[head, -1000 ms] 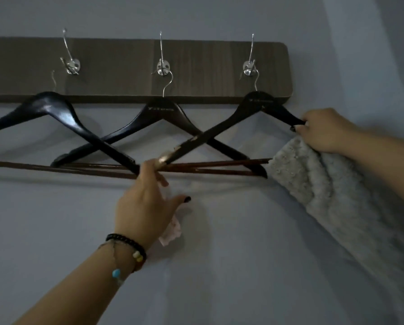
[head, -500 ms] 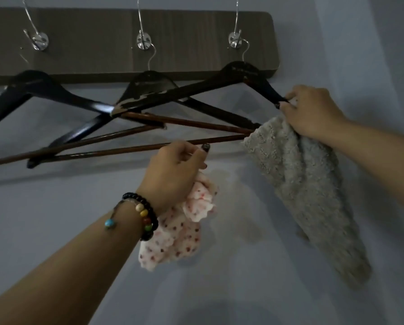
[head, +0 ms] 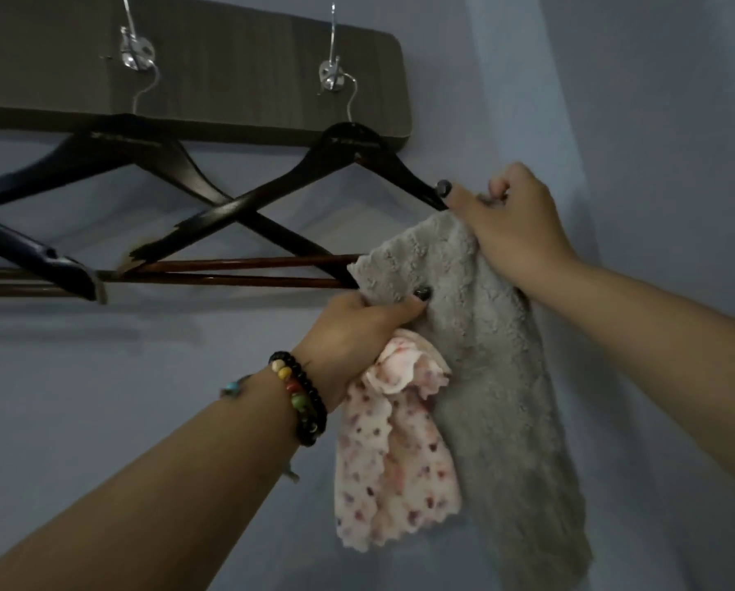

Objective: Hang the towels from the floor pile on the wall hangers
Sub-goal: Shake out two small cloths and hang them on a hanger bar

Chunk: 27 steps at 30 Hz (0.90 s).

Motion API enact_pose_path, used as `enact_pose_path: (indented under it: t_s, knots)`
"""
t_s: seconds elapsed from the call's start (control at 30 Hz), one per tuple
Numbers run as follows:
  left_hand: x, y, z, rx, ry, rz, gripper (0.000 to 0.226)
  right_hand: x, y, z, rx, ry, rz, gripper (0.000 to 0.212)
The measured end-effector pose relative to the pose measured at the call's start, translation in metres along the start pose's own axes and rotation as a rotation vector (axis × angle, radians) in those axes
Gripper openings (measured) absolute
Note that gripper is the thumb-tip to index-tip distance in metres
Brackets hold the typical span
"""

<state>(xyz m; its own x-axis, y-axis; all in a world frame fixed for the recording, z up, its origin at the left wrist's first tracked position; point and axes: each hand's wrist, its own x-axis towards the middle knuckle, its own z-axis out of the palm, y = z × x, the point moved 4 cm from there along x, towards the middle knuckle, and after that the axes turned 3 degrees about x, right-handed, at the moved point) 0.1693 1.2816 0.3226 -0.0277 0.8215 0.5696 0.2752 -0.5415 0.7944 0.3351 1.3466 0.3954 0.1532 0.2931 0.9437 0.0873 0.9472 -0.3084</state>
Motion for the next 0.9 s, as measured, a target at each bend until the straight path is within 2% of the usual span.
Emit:
enact_pose_path:
  t_s: [0.1,0.2,0.27,0.33,0.4,0.53,0.6,0.73,0.8,0.9]
  knots:
    - [0.015,0.013,0.000,0.123,0.124,0.090,0.020,-0.002,0.017,-0.015,-0.018,-0.109,0.001,0.060]
    - [0.029,0.044,-0.002,0.300,0.228,0.210,0.020,0.003,0.024,-0.028,-0.012,-0.218,-0.025,0.081]
    - [0.038,0.068,-0.001,0.442,0.291,0.311,0.021,0.012,0.026,-0.030,0.039,-0.246,-0.015,0.088]
    - [0.049,0.089,-0.004,0.581,0.368,0.407,0.025,0.023,0.025,-0.028,0.090,-0.237,-0.013,0.083]
    - [0.059,0.106,-0.009,0.721,0.417,0.450,0.032,0.032,0.021,-0.024,0.111,-0.200,-0.043,0.068]
    - [0.074,0.121,-0.017,1.223,0.405,0.375,0.044,0.042,0.012,-0.010,-0.188,-0.148,-0.226,0.042]
    - [0.075,0.116,-0.018,1.425,0.392,0.328,0.042,0.041,0.012,-0.003,-0.237,-0.121,-0.241,0.036]
    - [0.072,0.093,-0.020,1.575,0.398,0.177,0.047,0.033,0.025,0.010,0.009,-0.100,-0.019,0.027]
    - [0.069,0.085,-0.019,1.575,0.420,0.152,0.049,0.026,0.034,0.017,0.089,-0.030,0.038,0.028]
    - [0.071,0.085,-0.020,1.524,0.470,0.168,0.048,0.009,0.036,0.023,0.042,0.147,-0.120,0.040]
